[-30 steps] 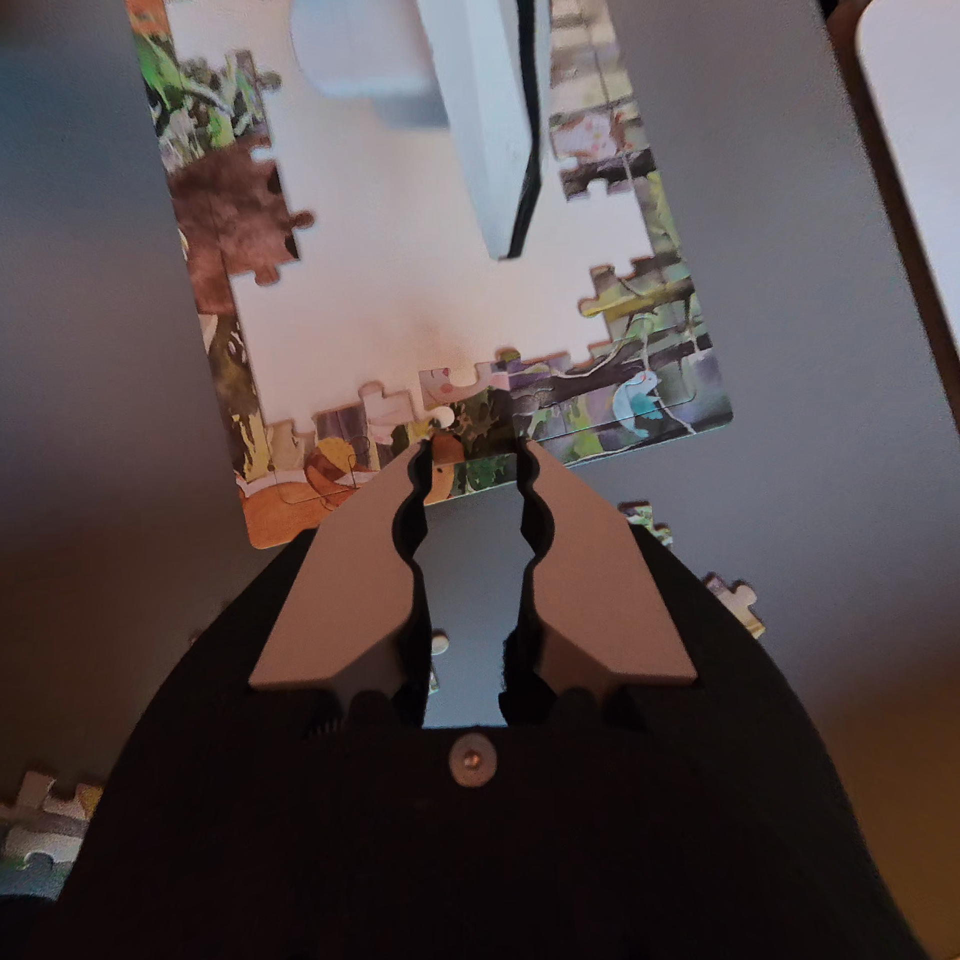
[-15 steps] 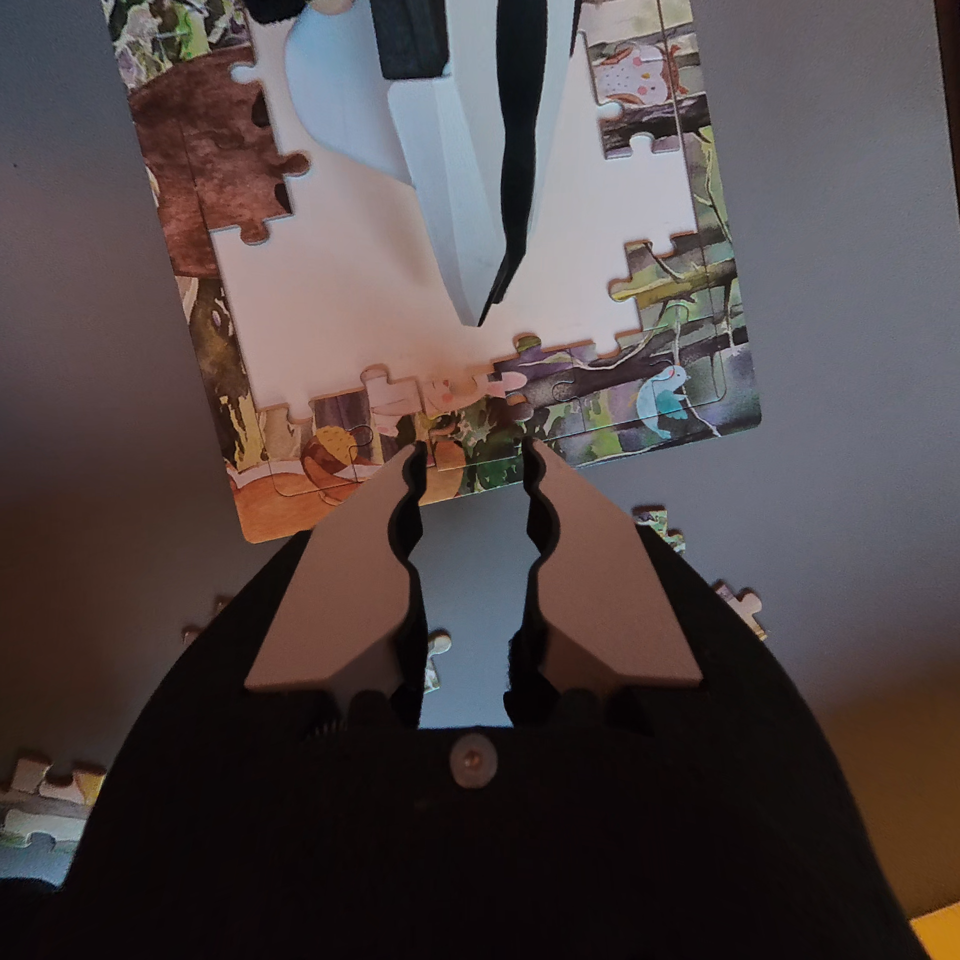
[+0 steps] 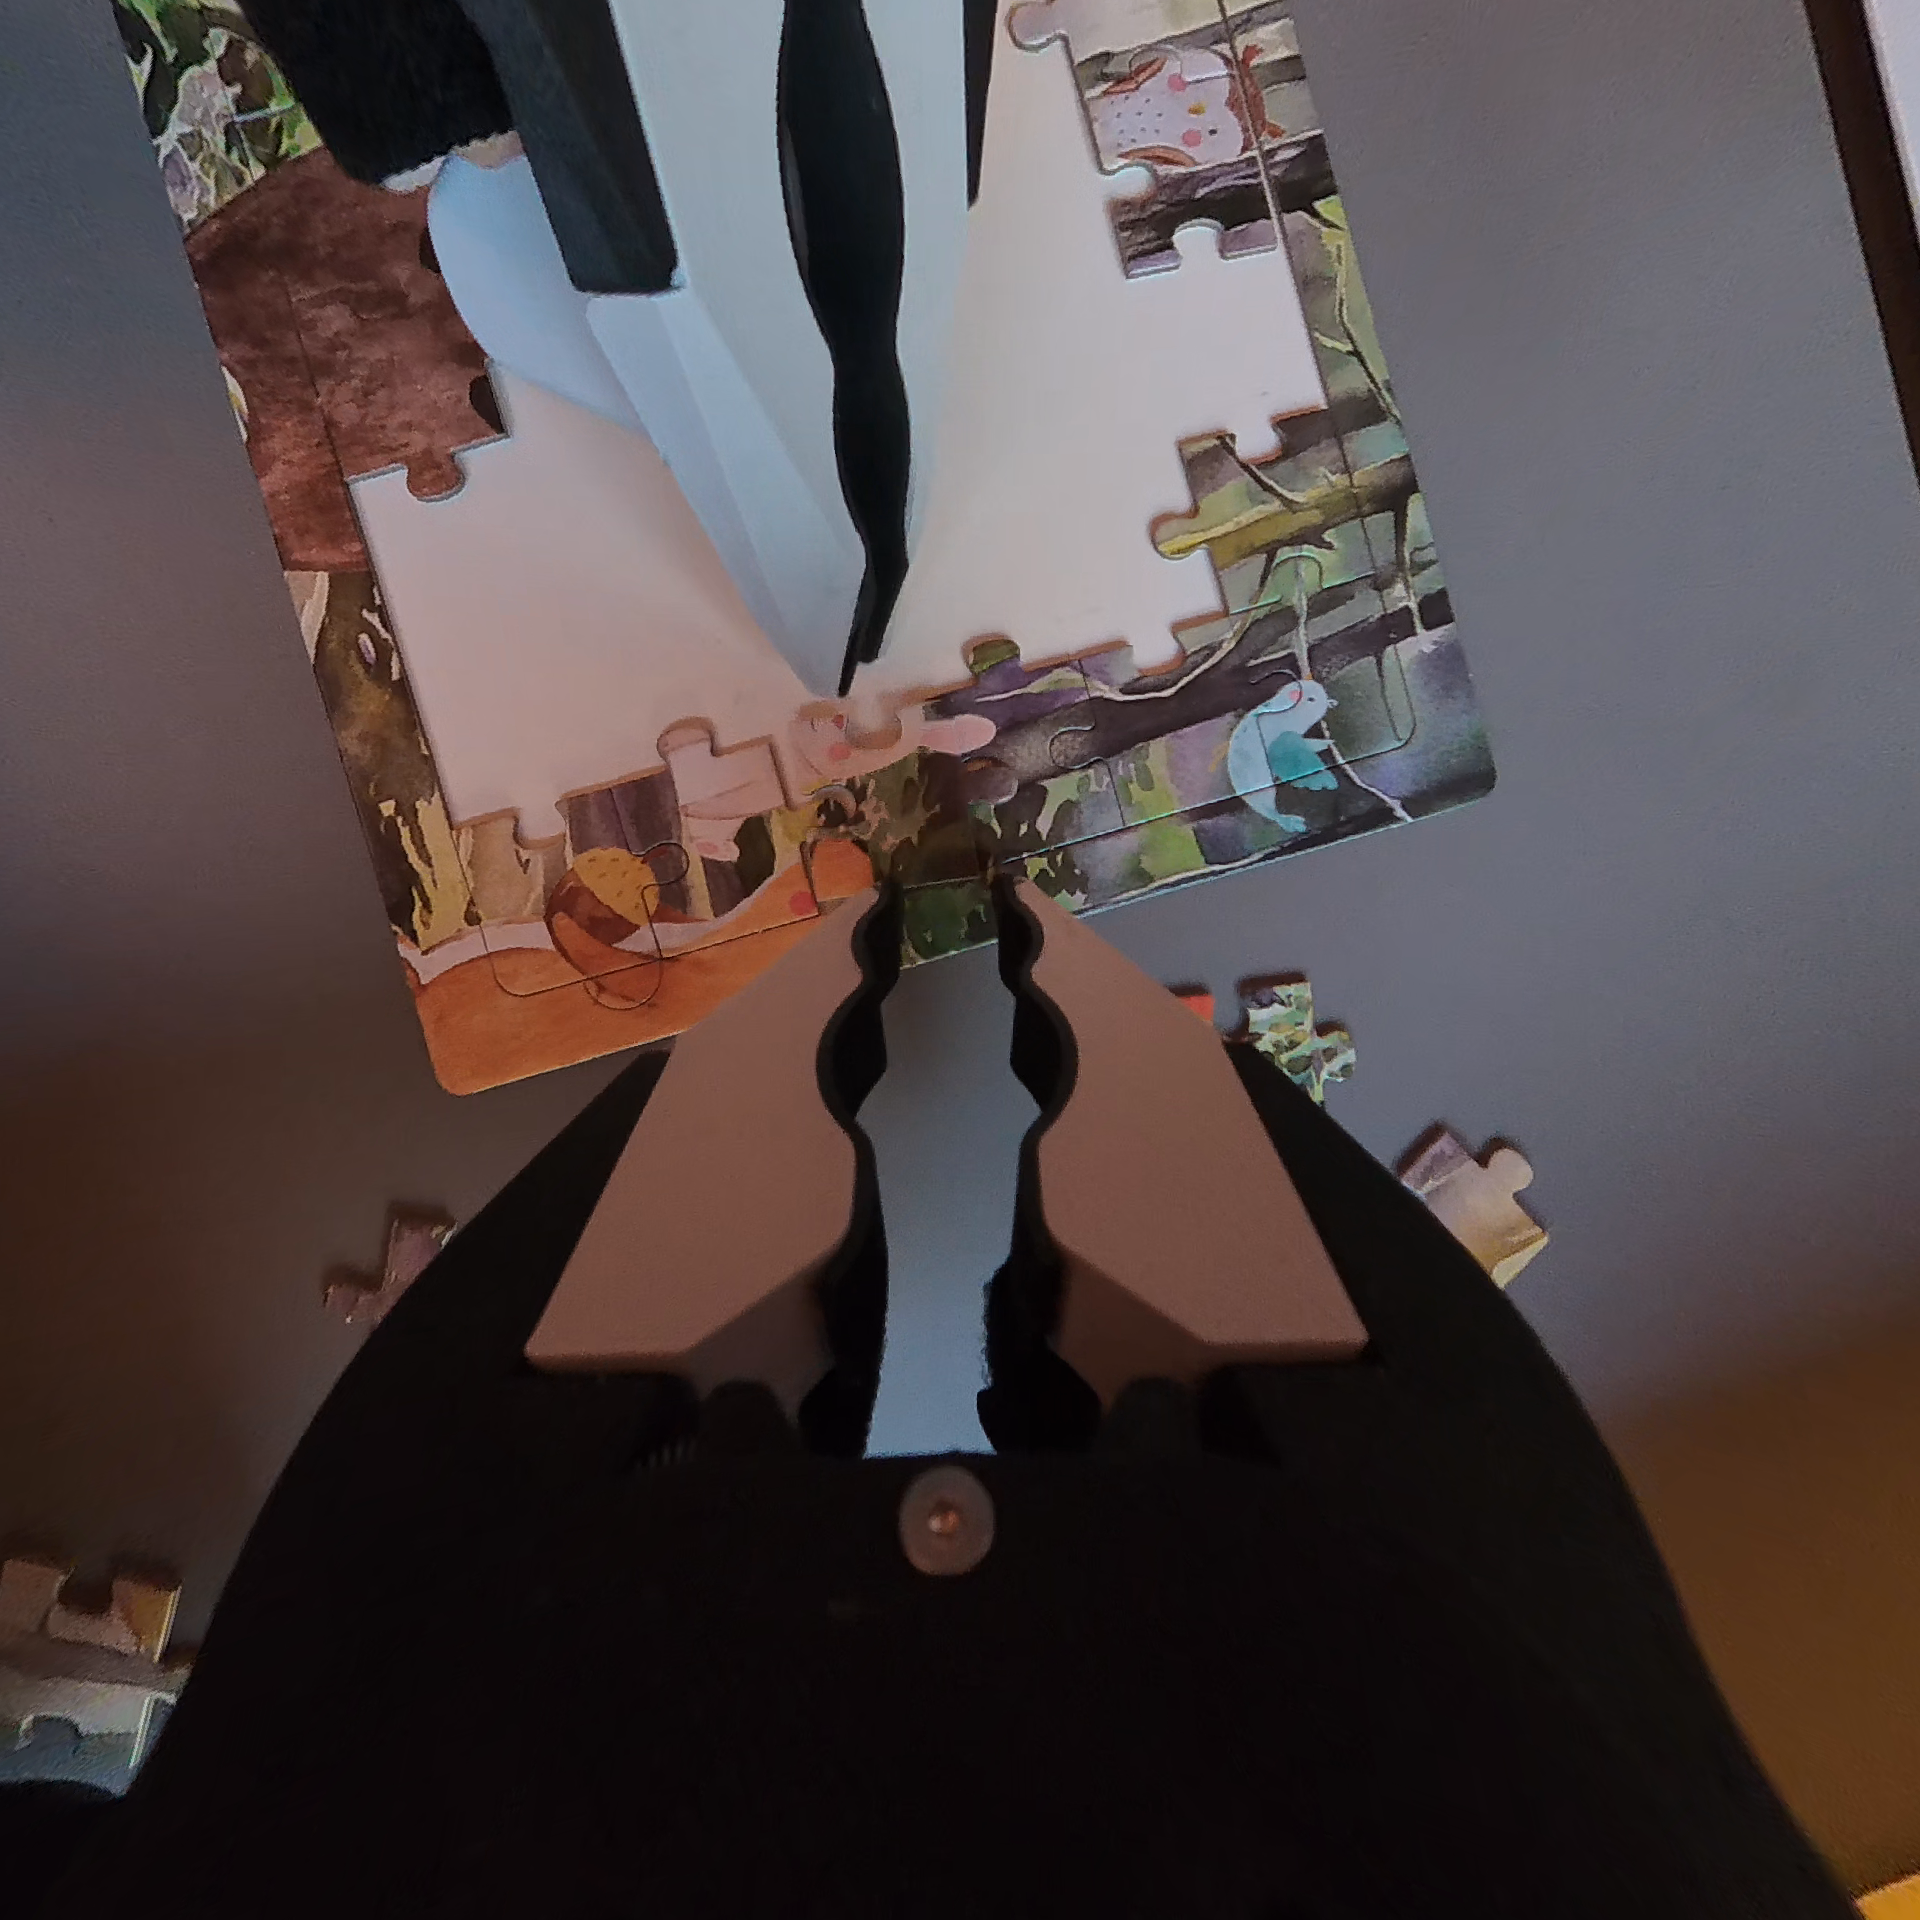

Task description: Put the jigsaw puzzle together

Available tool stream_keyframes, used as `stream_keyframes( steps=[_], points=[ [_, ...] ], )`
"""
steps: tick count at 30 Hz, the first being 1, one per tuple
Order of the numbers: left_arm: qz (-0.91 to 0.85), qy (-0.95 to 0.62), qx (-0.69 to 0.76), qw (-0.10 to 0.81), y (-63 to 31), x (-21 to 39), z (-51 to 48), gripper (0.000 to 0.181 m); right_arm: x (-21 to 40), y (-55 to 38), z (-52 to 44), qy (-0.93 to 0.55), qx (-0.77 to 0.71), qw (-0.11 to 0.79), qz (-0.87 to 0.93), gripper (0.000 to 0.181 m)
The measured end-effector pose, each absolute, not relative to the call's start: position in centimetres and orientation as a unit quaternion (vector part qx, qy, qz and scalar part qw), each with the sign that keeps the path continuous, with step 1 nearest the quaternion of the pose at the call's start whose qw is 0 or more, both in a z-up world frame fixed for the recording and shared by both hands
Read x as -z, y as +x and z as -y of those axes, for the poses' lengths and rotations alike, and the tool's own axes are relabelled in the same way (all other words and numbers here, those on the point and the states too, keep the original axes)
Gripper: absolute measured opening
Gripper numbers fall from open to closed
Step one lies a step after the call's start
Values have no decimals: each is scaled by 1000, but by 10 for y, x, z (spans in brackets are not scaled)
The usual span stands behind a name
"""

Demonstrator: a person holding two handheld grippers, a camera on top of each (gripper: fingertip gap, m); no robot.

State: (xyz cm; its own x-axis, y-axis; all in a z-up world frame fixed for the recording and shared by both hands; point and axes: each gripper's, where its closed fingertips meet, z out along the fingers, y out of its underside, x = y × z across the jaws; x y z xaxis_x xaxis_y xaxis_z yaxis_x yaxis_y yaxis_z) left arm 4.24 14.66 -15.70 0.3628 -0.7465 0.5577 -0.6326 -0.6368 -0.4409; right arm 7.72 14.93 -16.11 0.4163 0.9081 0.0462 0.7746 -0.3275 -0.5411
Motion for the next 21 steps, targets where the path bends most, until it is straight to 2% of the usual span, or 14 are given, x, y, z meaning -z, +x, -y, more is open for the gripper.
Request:
stream_keyframes(
  steps=[21],
  points=[
    [-435, -813, 385, 48, 46, 157, -132, 2, 160, 77, -155, -802, -126, 260, 523, 17]
  ],
)
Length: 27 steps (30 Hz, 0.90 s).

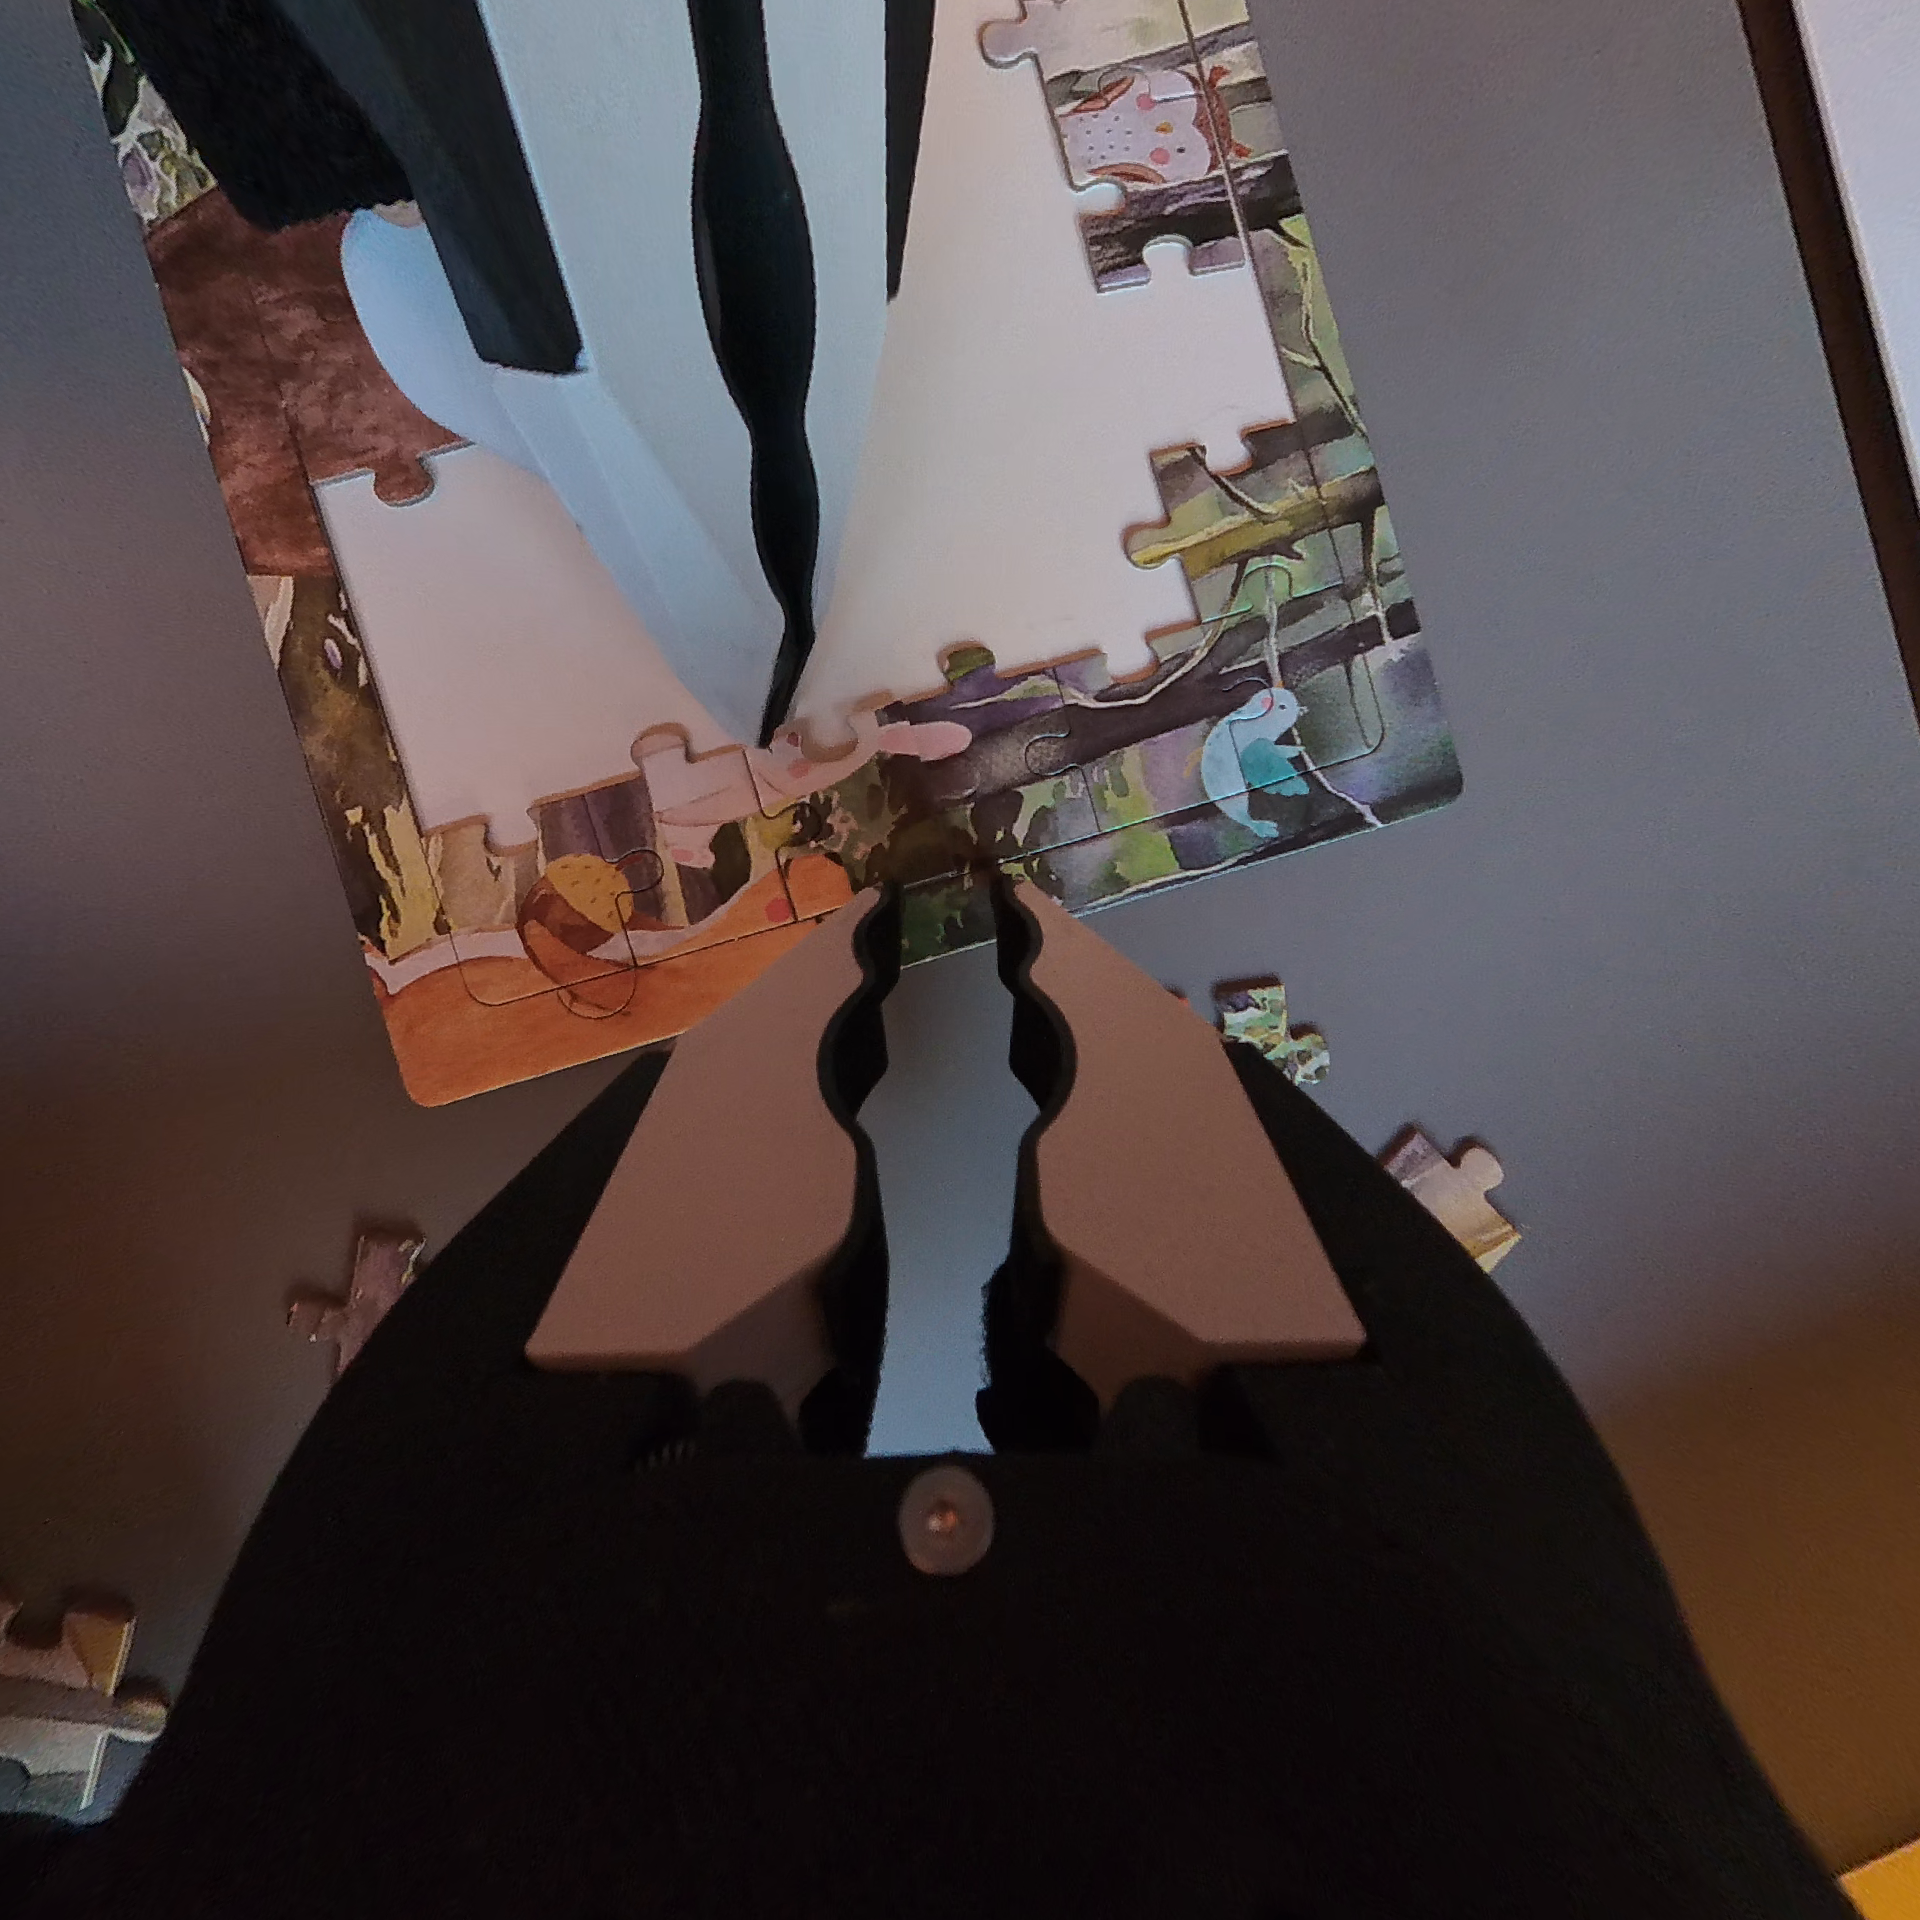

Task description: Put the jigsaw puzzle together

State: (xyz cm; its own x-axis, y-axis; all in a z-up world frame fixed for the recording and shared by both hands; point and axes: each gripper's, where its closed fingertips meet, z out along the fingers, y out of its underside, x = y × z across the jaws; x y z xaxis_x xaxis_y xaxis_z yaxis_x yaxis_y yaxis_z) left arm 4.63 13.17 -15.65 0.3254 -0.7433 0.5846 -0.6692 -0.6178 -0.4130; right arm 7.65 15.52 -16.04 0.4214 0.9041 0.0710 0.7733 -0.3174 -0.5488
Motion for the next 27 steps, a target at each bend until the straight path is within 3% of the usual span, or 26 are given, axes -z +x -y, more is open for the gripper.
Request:
stream_keyframes(
  steps=[13, 20, 27],
  points=[
    [-419, -809, 410, 53, 47, 148, -135, 0, 148, 62, -159, -792, -134, 282, 524, 17],
    [-423, -813, 394, 66, 50, 157, -138, 0, 160, 52, -155, -793, -134, 254, 537, 2],
    [-427, -812, 392, 72, 55, 161, -137, 0, 161, 59, -153, -803, -136, 241, 528, 2]
  ],
)
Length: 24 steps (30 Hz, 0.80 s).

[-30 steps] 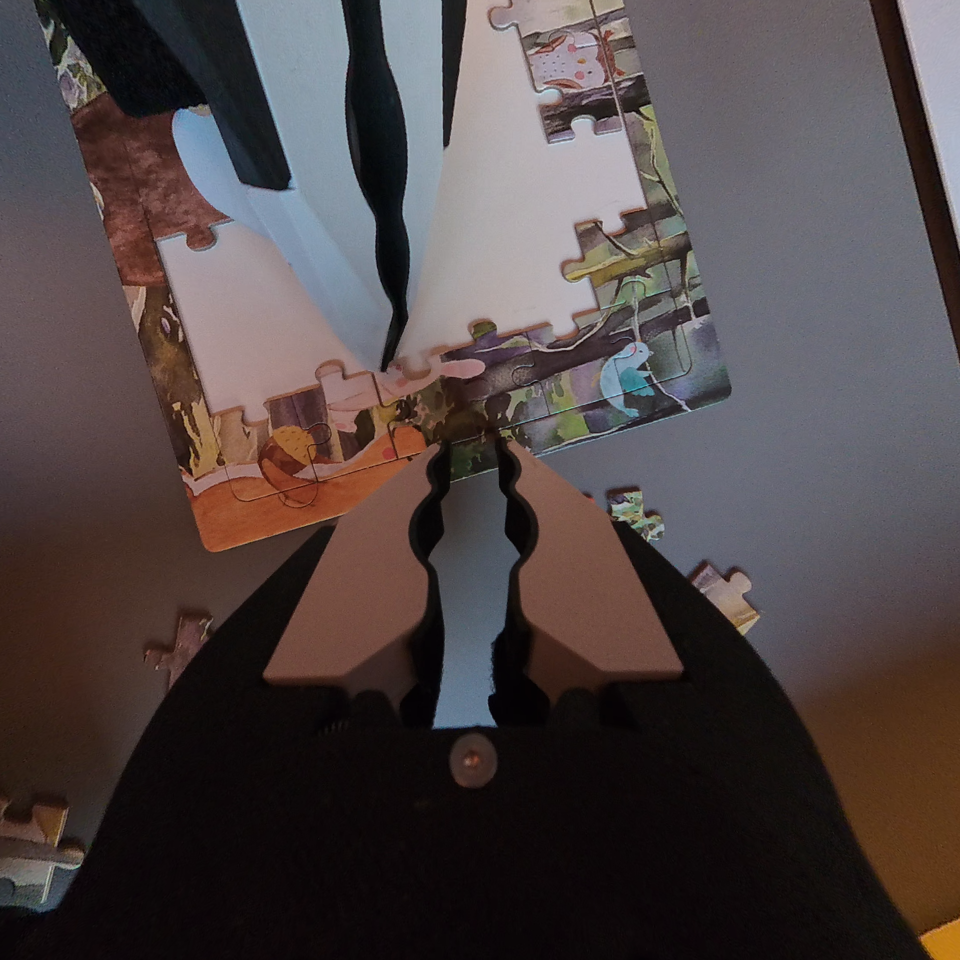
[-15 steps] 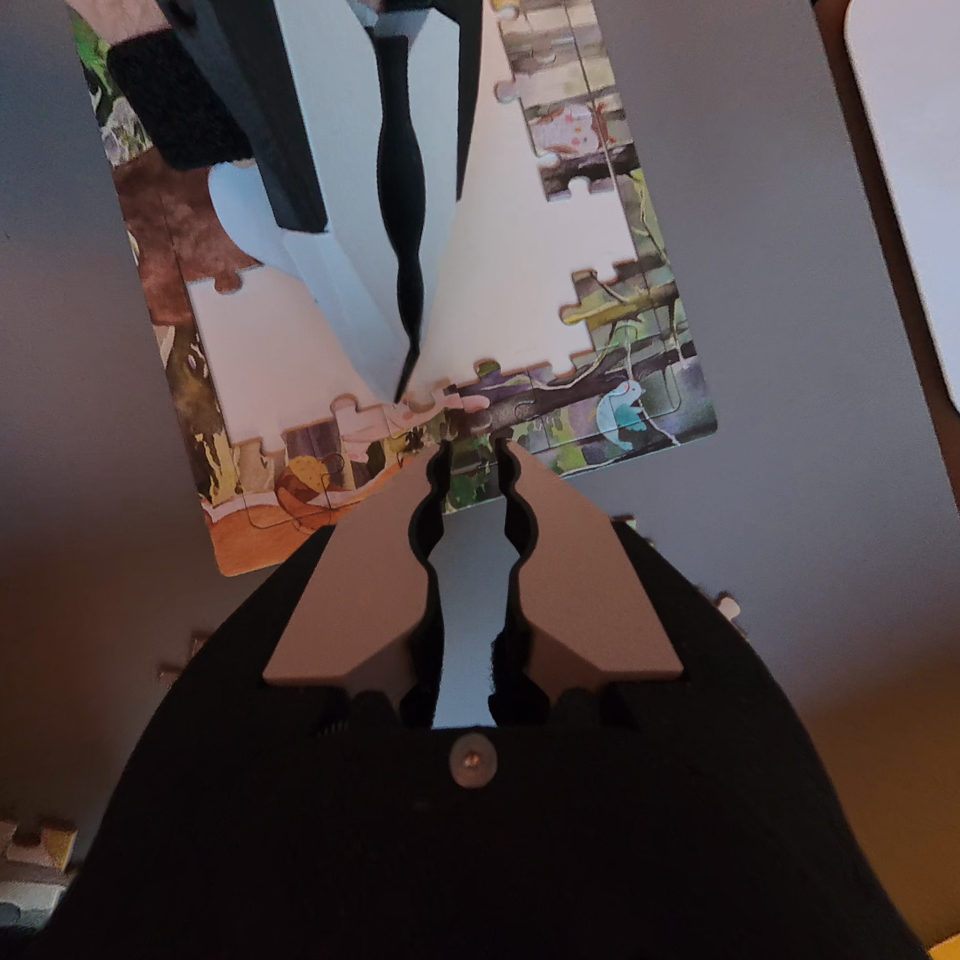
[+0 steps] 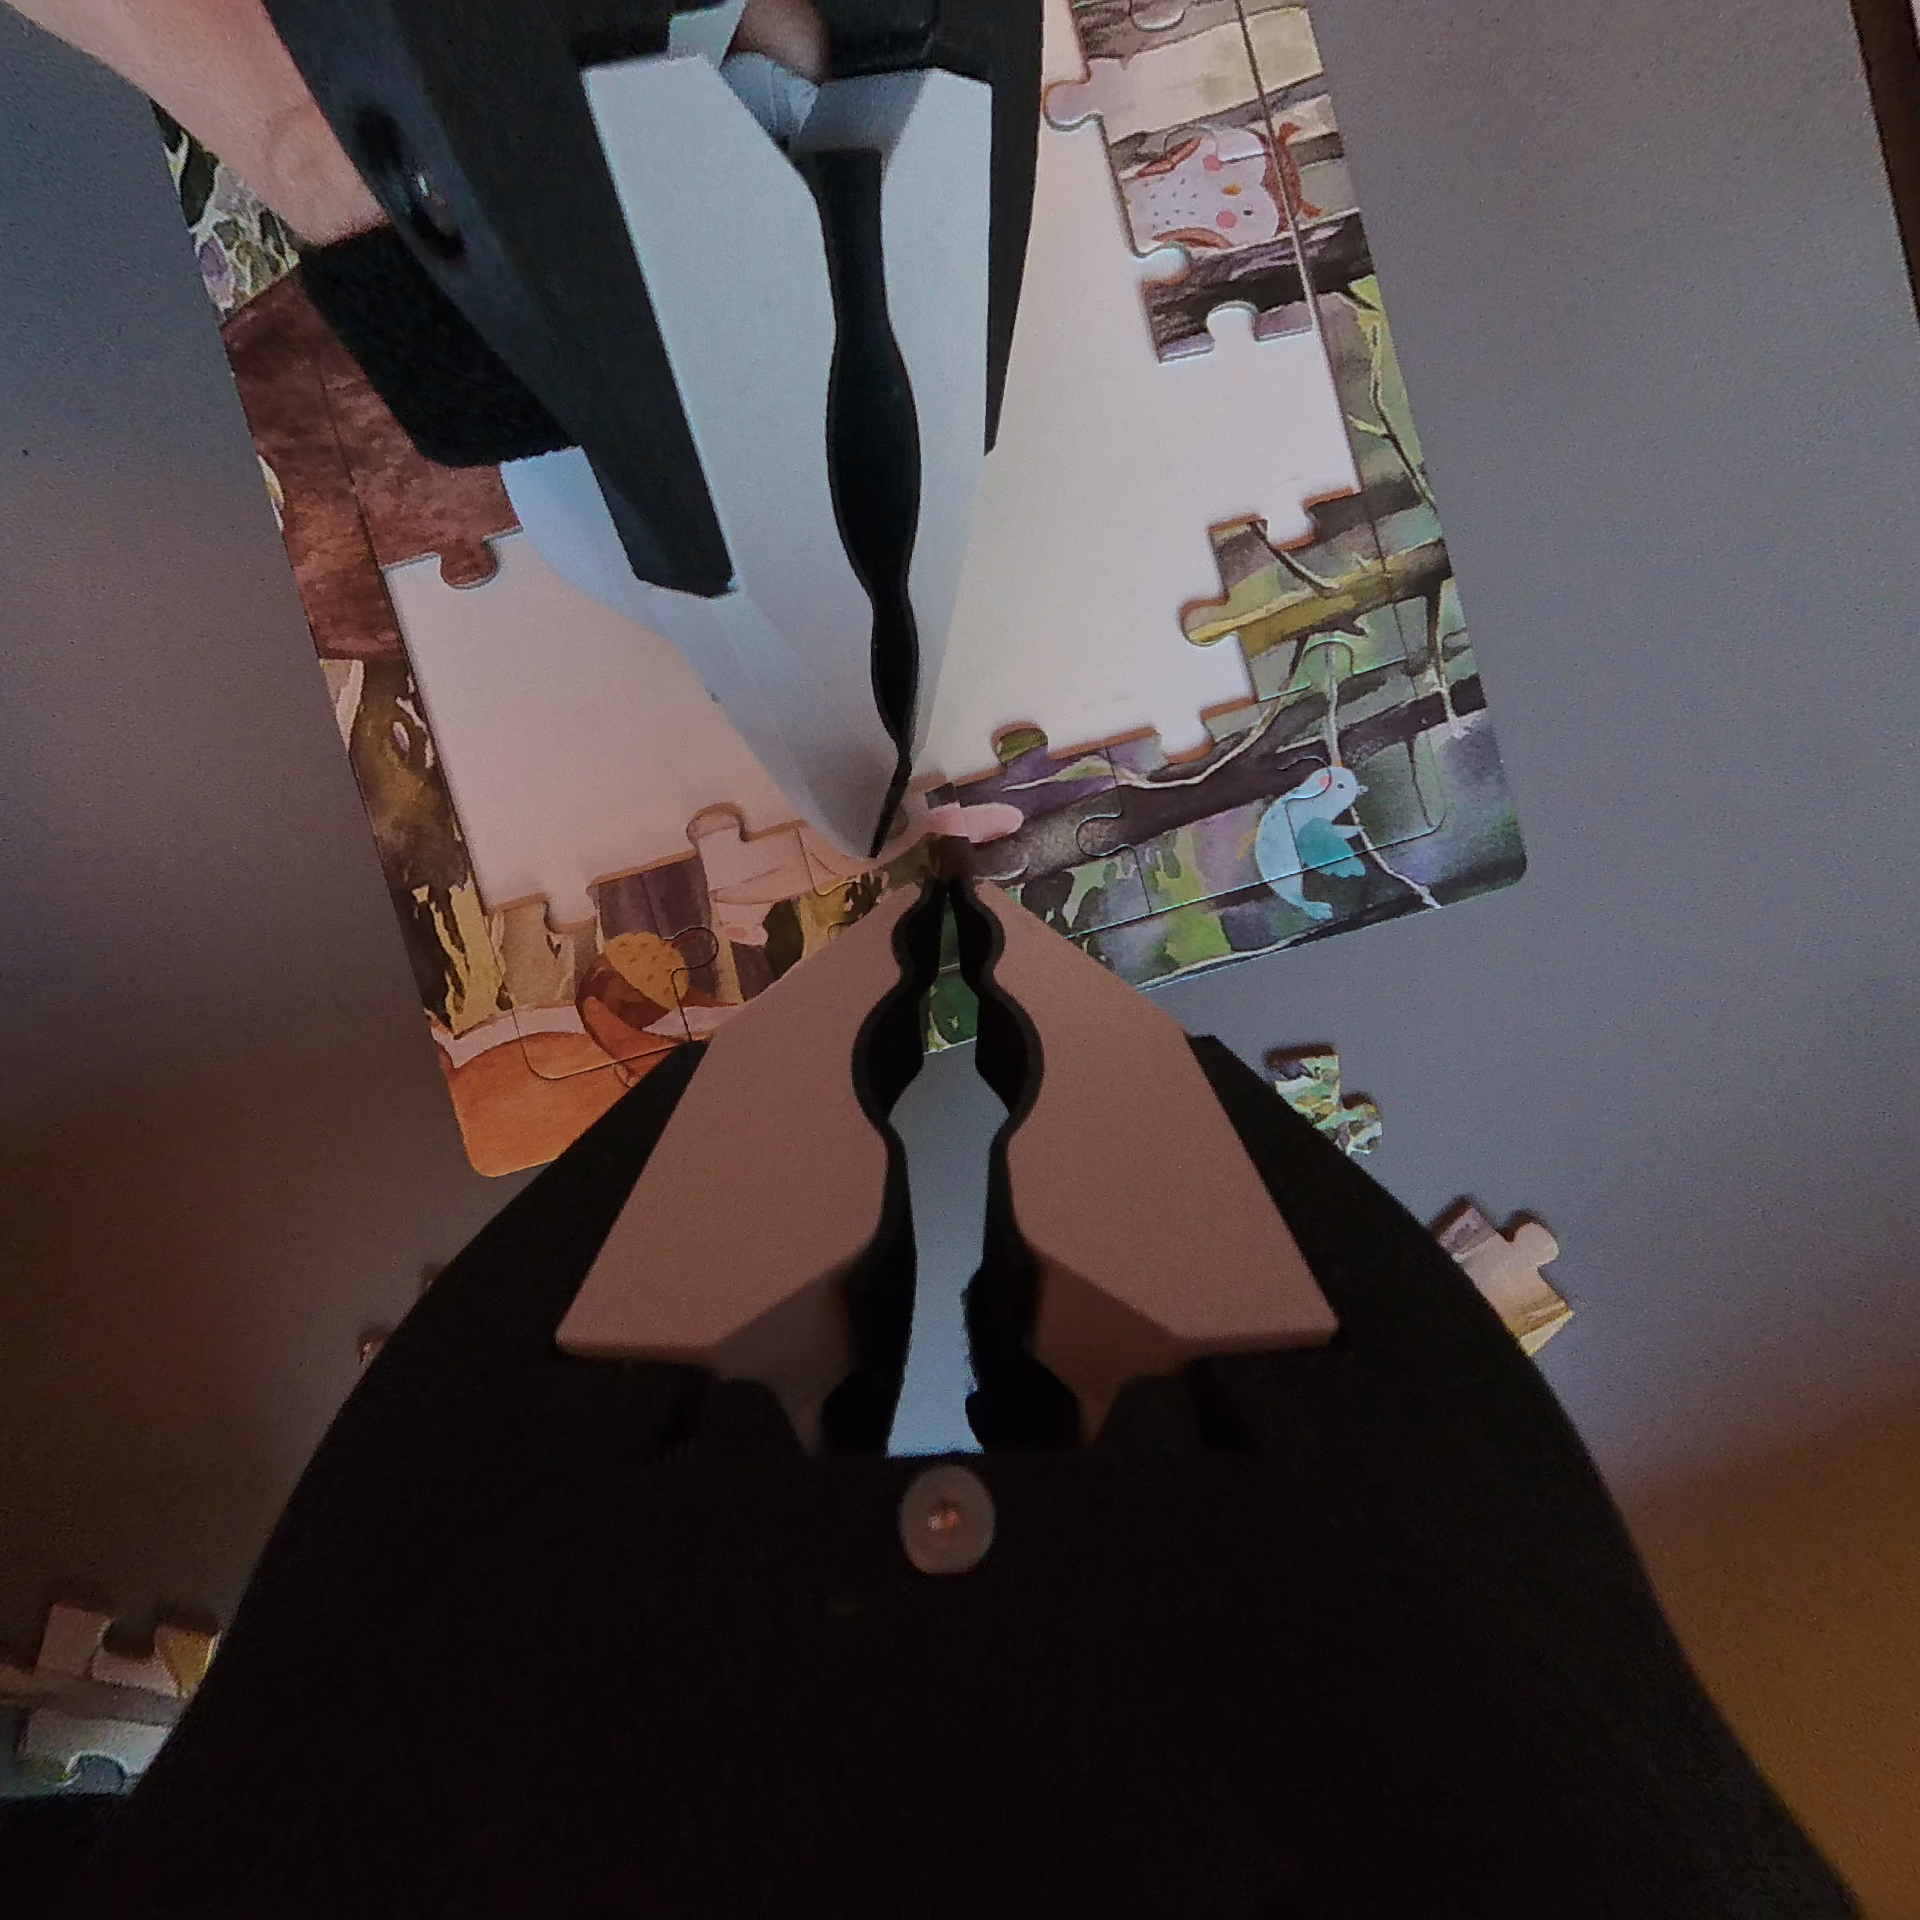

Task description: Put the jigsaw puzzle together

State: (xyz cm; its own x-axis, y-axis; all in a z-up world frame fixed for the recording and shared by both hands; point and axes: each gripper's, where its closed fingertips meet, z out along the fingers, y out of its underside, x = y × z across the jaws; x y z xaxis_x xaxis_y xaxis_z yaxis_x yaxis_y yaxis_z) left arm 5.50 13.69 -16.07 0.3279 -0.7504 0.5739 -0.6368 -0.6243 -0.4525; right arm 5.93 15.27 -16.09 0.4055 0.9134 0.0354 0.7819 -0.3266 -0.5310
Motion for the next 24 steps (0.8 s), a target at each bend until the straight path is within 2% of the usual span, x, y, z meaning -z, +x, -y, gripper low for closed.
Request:
stream_keyframes(
  steps=[13, 24],
  points=[
    [-417, -822, 379, 80, 48, 160, -145, 0, 157, 91, -161, -829, -129, 252, 483, 3],
    [-410, -822, 388, 75, 49, 160, -144, 0, 155, 83, -161, -822, -143, 259, 486, 2]
  ],
)
